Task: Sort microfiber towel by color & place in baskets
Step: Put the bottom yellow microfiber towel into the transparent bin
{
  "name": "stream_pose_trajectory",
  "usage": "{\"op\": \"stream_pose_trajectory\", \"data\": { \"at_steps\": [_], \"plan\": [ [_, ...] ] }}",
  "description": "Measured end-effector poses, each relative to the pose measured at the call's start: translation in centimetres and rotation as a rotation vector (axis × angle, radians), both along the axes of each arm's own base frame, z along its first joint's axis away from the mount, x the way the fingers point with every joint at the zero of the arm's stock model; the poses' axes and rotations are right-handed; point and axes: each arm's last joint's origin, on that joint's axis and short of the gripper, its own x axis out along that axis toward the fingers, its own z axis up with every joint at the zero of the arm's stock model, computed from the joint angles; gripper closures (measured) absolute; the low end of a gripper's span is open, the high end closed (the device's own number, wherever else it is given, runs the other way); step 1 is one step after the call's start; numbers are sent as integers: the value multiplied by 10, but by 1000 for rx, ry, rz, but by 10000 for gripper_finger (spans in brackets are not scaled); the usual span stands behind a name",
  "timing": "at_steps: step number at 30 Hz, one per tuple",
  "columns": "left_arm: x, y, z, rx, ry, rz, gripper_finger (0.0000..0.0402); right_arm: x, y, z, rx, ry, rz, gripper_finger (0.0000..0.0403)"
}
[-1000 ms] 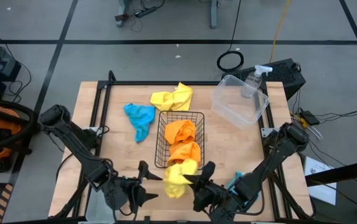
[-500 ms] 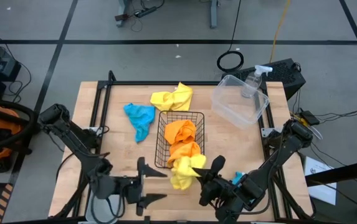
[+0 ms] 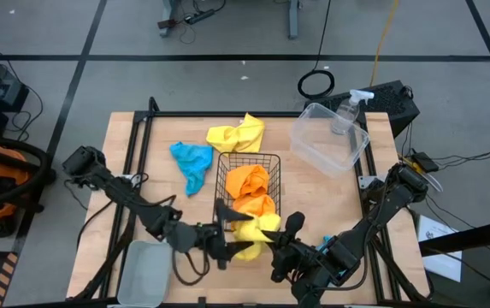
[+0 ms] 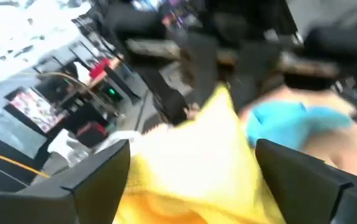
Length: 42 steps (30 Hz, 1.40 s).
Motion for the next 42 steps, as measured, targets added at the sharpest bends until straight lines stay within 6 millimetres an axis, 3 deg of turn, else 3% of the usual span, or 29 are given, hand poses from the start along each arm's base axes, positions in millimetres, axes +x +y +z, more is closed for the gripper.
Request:
{"op": "stream_pose_trajectory", "data": {
  "at_steps": [6, 10, 14, 16, 29, 34, 42],
  "plan": [
    [1, 6, -11, -1, 101, 27, 143, 0, 0, 0, -13, 5, 5, 397],
    [-1, 3, -13, 3, 116, -2, 235, 0, 0, 0, -11, 3, 6, 397],
    [-5, -1, -14, 35, 133, -20, 353, 0, 0, 0, -19, 12, 8, 396],
    [-7, -4, -15, 42, 140, -29, 383, 0, 0, 0, -17, 15, 13, 396],
    [-9, -6, -15, 7, 133, -9, 367, 0, 3, -1, 52, 55, 78, 396],
    [-9, -6, -16, -63, 142, 10, 323, 0, 3, -1, 55, 57, 80, 396],
    [-13, -7, -23, -77, 198, 30, 216, -4, -1, 9, 87, 51, 97, 396]
  ]
}}
